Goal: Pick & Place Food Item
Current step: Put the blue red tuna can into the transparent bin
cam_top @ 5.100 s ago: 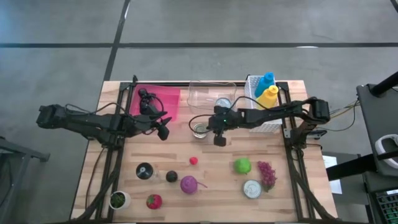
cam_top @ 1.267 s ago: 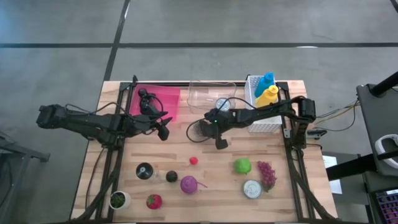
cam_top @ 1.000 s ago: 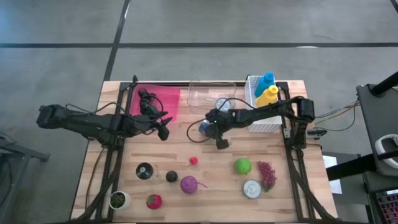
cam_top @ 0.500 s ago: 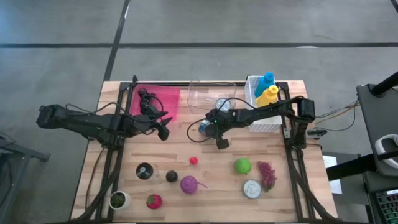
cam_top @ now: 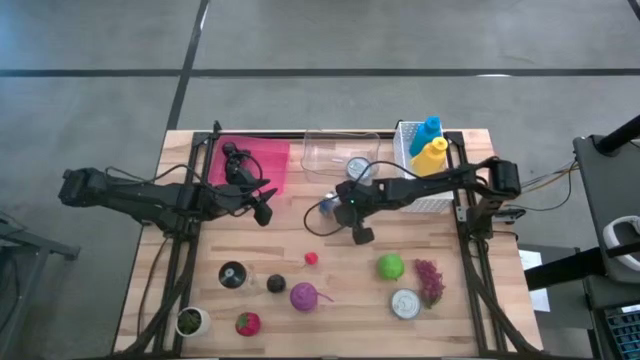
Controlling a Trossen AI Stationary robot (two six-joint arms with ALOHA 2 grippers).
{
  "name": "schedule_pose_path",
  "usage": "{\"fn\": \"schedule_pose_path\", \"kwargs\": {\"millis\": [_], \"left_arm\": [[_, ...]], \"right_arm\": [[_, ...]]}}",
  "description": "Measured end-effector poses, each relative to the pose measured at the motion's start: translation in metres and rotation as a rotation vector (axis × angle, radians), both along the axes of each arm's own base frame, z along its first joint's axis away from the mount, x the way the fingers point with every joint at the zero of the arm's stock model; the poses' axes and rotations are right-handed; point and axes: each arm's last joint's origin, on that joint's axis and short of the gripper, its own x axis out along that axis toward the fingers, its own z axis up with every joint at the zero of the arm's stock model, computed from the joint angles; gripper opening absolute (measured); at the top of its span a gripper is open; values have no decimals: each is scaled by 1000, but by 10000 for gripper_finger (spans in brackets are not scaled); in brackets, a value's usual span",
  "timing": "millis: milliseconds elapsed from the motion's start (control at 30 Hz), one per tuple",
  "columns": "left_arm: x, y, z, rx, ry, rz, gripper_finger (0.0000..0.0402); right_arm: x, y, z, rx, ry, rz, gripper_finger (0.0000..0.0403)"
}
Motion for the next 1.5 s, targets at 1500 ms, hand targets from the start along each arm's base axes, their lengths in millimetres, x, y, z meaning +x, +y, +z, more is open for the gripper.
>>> {"fn": "schedule_pose_path", "kwargs": {"millis": [1500], "left_arm": [[1, 0, 1, -38, -43, -1, 168]], "right_arm": [[-34, 22, 55, -83, -139, 75, 152]]}}
